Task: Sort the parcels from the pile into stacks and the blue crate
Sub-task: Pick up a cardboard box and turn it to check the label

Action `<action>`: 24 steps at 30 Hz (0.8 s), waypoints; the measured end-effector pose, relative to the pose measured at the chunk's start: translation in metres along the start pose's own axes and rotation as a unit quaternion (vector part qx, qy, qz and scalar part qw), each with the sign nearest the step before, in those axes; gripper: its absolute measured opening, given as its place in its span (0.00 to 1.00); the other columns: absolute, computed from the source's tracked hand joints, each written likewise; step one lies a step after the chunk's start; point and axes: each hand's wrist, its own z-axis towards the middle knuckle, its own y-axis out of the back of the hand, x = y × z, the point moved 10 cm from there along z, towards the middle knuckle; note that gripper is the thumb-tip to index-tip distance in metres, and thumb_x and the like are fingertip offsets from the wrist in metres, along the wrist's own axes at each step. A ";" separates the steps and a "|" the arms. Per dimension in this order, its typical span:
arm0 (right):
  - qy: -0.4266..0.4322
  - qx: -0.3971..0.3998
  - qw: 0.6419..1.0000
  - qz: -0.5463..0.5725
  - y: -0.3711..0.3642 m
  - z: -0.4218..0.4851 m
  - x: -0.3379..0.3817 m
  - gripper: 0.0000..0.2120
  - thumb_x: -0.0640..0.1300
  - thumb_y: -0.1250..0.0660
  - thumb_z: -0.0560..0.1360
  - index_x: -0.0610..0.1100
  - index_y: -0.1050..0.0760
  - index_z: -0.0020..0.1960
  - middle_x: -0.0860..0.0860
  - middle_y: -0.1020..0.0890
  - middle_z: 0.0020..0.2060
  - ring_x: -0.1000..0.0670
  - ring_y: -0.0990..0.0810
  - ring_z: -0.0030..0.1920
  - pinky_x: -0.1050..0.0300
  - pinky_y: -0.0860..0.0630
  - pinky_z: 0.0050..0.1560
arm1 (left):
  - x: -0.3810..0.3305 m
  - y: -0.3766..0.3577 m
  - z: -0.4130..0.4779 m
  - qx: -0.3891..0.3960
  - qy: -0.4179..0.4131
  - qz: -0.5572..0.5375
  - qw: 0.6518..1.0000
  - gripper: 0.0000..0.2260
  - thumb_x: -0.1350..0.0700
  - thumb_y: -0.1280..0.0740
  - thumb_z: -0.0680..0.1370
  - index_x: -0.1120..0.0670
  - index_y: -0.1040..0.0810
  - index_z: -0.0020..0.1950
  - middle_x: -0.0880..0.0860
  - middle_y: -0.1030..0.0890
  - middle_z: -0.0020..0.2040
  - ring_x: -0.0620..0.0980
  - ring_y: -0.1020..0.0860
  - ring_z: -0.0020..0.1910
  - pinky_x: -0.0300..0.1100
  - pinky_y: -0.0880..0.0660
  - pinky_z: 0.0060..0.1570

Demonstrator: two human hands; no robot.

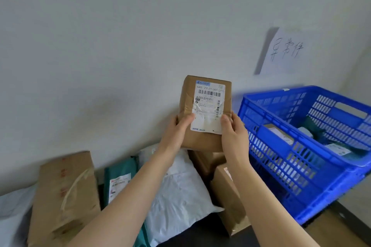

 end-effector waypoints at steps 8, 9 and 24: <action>0.054 -0.012 0.997 -0.060 0.143 0.060 0.006 0.21 0.56 0.38 0.77 0.55 0.30 0.70 0.52 0.23 0.59 0.53 0.24 0.58 0.54 0.26 0.58 | -0.001 -0.161 -0.003 0.005 -0.017 -0.052 0.998 0.33 0.35 0.32 0.64 0.47 0.26 0.66 0.48 0.17 0.56 0.49 0.20 0.56 0.54 0.25 0.61; 0.058 -0.013 0.996 -0.072 0.165 0.070 0.003 0.23 0.56 0.37 0.77 0.55 0.31 0.71 0.52 0.24 0.59 0.52 0.24 0.59 0.53 0.26 0.58 | 0.000 -0.187 -0.002 0.009 -0.014 -0.055 0.998 0.34 0.35 0.32 0.63 0.47 0.26 0.66 0.48 0.17 0.56 0.49 0.20 0.56 0.55 0.25 0.60; 0.057 -0.081 0.994 -0.051 0.332 0.167 -0.002 0.21 0.53 0.36 0.77 0.55 0.30 0.70 0.58 0.20 0.56 0.55 0.22 0.56 0.52 0.24 0.58 | -0.021 -0.380 0.048 0.089 -0.031 -0.020 0.995 0.21 0.44 0.34 0.75 0.50 0.25 0.65 0.48 0.16 0.52 0.44 0.17 0.48 0.40 0.22 0.43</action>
